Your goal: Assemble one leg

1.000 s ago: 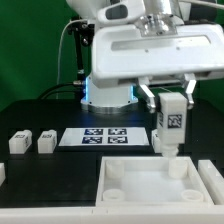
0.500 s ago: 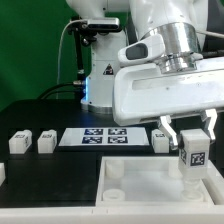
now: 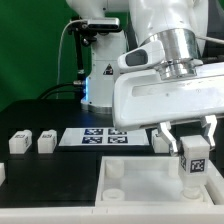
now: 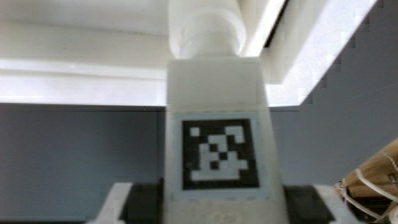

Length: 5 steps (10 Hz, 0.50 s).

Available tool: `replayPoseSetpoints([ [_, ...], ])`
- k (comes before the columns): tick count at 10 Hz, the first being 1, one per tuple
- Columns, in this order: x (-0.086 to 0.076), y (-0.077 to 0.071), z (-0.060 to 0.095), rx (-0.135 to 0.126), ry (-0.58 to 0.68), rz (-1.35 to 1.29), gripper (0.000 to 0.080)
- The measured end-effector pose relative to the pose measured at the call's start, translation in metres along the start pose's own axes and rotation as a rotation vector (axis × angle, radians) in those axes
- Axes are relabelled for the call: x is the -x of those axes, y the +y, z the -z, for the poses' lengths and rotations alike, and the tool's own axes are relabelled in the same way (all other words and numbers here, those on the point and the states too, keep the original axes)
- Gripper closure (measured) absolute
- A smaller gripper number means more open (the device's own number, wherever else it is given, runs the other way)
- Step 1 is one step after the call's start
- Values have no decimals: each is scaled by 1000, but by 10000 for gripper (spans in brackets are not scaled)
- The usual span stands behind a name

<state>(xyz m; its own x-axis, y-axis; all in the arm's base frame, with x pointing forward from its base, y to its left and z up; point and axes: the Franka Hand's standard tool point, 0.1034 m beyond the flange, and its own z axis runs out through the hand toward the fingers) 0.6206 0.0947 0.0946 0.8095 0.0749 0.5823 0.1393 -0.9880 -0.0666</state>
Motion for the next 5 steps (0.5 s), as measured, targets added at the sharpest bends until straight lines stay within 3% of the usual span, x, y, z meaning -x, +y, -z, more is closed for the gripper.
replayPoseSetpoints([
  [5, 10, -1, -7, -1, -9, -2, 505],
])
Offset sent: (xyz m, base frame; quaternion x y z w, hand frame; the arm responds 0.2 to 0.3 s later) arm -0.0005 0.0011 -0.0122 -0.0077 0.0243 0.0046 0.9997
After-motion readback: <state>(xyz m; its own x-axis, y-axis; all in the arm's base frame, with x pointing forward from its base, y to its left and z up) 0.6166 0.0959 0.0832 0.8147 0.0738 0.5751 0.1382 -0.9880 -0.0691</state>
